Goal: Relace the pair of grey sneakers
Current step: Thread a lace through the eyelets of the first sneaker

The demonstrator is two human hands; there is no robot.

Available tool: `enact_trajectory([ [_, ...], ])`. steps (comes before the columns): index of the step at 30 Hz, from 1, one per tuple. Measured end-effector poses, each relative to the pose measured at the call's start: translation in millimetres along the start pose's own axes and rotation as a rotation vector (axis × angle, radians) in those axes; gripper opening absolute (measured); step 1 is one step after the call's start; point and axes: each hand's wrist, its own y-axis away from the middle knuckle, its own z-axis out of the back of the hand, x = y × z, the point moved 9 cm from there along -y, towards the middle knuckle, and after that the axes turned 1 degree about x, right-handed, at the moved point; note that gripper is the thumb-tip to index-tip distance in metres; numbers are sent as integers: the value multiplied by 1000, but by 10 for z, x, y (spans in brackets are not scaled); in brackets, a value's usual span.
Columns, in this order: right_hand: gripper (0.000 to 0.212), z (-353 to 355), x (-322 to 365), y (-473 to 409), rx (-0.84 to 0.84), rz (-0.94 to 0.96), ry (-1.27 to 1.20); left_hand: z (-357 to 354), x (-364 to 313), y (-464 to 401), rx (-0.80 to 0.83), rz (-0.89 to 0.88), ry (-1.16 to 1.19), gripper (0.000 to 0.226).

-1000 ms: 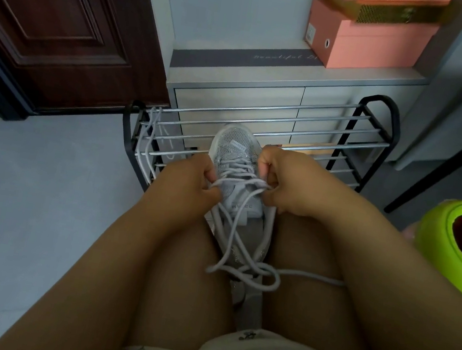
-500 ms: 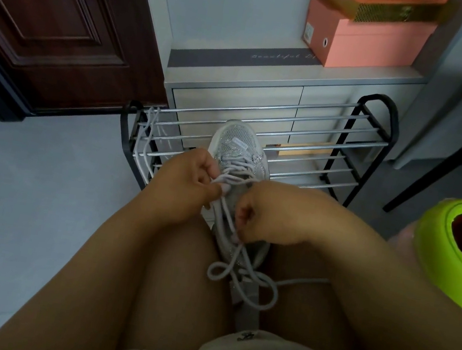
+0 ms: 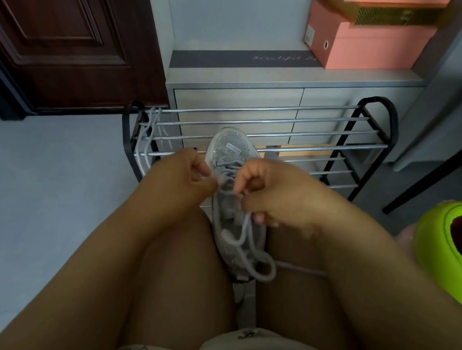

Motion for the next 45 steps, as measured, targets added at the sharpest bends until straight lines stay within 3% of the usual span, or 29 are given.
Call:
enact_trajectory([
  [2,26,134,80,16,-47,40,-138,27,14,90,51,65,274,23],
  [5,27,185,103,4,-98,35,-340,-252,-215,351,416,137,749,31],
  [7,25,133,120,-3,-86,26,-448,-404,-344,470,512,162,851,21],
  [8,24,110,134,-2,-71,25,-482,-446,-346,471,484,188,859,20],
  [12,21,119,173,27,-28,34,-619,-478,-252,417,343,241,741,18],
  [16,20,124,235,47,4,71,-713,-376,-264,342,276,145,491,17],
  [22,20,261,327,48,-51,144,-675,-299,-425,346,296,-10,475,5],
  [25,23,444,270,73,-133,137,-603,-86,-272,268,192,-35,264,10],
  [30,24,390,301,53,-132,176,-579,-262,-325,288,326,-83,-18,16],
  [34,25,647,189,75,-301,161,-621,-190,-133,249,324,-44,-126,19],
  [37,25,737,201,123,-319,167,-271,-27,-55,248,263,36,131,19],
  [39,27,596,243,149,-199,137,130,69,-78,242,164,69,358,13],
  [41,25,336,208,169,-23,83,372,105,-123,246,112,90,493,10],
  [45,21,-65,135,170,96,92,719,-30,-195,303,193,107,588,13],
])
